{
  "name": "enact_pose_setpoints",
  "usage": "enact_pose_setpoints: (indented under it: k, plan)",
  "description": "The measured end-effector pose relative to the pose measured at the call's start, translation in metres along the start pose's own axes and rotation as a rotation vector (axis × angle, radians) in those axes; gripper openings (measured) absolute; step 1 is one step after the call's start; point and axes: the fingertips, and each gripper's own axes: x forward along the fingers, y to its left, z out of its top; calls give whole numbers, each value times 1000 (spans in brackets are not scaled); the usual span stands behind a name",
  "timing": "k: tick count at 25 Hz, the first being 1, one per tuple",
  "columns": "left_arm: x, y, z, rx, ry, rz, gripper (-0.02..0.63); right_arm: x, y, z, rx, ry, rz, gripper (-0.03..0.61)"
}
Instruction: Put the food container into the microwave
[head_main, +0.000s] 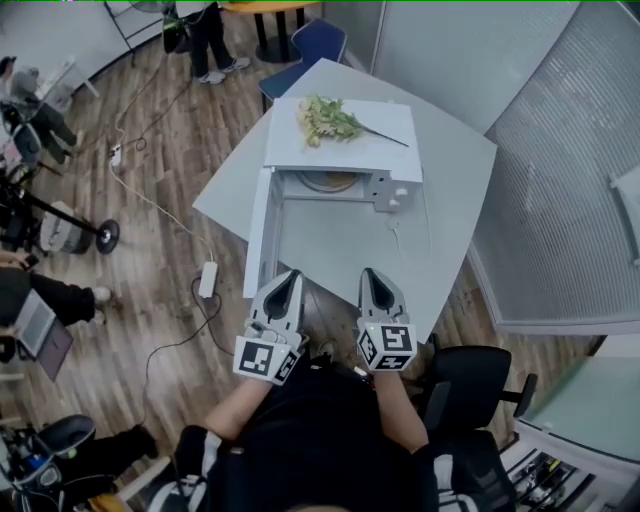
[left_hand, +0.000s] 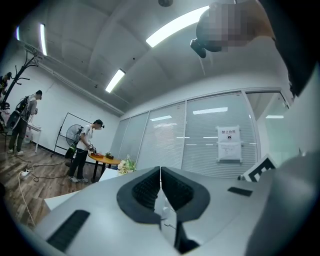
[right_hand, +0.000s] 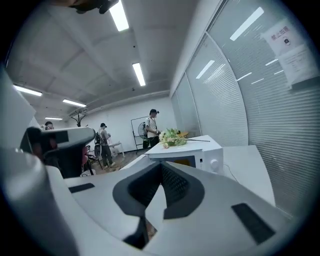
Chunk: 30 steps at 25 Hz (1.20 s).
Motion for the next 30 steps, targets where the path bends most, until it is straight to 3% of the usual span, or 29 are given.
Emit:
enact_pose_setpoints:
  k: [9, 30]
  plan:
    - [-40, 19, -1, -24, 23, 4, 25, -68, 50, 9, 21, -68, -5, 23]
    - [-50, 36, 2, -30, 28, -23, 25, -70, 65, 10, 46, -89, -47, 21]
